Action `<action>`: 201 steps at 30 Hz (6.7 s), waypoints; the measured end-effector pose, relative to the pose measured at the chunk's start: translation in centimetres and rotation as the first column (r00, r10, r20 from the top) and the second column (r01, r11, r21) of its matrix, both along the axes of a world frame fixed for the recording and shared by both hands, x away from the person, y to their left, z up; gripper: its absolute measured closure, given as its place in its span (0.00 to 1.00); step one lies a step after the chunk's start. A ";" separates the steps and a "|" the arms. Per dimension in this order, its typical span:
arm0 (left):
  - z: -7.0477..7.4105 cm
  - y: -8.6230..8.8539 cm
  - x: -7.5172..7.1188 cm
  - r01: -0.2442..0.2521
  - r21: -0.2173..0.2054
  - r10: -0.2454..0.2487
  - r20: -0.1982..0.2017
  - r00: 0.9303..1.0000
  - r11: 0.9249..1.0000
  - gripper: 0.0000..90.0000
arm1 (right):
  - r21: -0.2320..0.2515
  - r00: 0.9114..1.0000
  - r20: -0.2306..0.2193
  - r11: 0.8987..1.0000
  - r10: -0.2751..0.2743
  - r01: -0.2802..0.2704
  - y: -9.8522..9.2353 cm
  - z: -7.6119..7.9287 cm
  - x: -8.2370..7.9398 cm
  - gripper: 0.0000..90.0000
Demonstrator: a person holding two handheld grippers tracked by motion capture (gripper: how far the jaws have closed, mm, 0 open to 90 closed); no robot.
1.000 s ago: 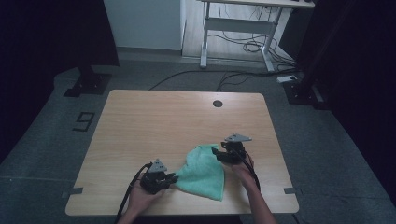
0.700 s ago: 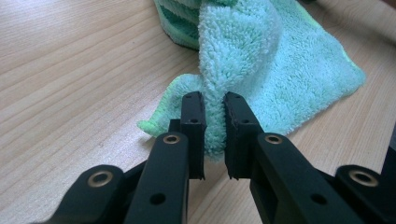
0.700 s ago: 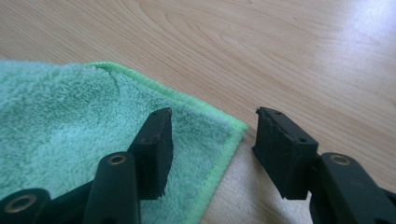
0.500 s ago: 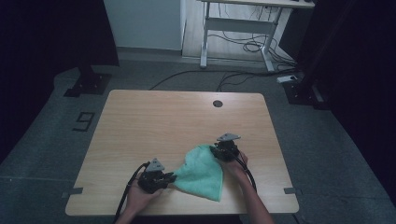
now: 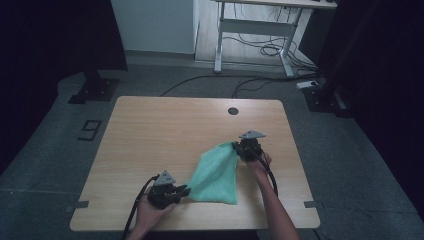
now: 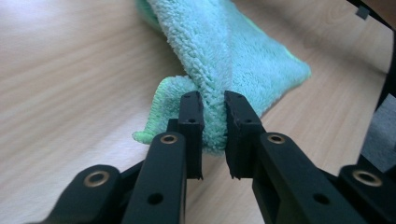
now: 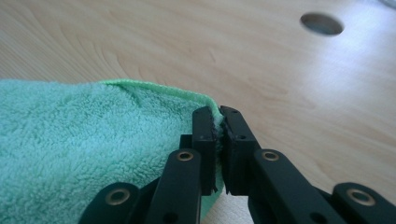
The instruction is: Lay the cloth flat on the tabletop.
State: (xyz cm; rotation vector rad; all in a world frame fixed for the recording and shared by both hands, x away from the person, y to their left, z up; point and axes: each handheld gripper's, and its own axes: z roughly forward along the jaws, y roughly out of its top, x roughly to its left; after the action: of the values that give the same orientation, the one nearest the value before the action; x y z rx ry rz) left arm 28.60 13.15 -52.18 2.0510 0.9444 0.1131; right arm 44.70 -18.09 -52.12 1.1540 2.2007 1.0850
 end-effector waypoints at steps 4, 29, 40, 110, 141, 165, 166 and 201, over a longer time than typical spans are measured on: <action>-0.7 -0.7 0.0 0.012 0.022 -0.011 -0.013 1.000 1.000 0.85 | -0.026 0.999 -0.043 1.000 -0.006 0.005 0.5 -1.4 0.6 0.91; -0.8 -0.4 0.1 -0.026 0.013 0.026 0.001 1.000 1.000 0.71 | 0.093 0.998 -0.039 0.995 0.041 -0.038 0.1 -1.2 -10.9 0.48; -1.0 0.2 0.2 -0.044 -0.007 0.043 -0.011 0.999 0.999 0.72 | -0.015 0.993 -0.045 0.994 0.105 -0.106 1.9 -3.2 -15.1 0.45; 0.4 -4.0 5.0 -0.026 -0.026 0.027 0.030 0.999 0.999 0.62 | 0.262 0.989 -0.060 0.958 0.136 -0.116 -0.8 -0.5 -9.8 0.90; -0.9 -5.6 7.6 0.017 -0.043 -0.018 -0.019 1.000 0.999 0.95 | 0.190 0.983 -0.021 0.967 0.180 -0.173 1.0 -0.3 -10.9 0.85; 0.8 -1.9 10.2 0.038 0.002 -0.038 -0.080 0.996 0.999 0.95 | 0.138 0.992 -0.069 0.986 0.105 -0.095 0.0 -1.4 -10.0 0.49; 0.7 -1.7 10.2 0.036 0.007 -0.035 -0.082 0.996 0.999 0.94 | 0.153 0.991 -0.056 0.982 0.121 -0.111 -0.1 -1.2 -10.2 0.47; -0.5 2.1 8.2 0.003 0.032 0.001 -0.108 0.994 0.999 0.94 | 0.075 0.986 -0.164 0.997 0.028 -0.015 -1.0 -2.5 -3.3 0.42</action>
State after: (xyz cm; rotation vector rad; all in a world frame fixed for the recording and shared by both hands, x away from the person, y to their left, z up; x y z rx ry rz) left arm 36.83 15.21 -52.66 2.1042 1.0135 0.0173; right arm 41.36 -19.14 -54.60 1.2972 2.3204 1.1248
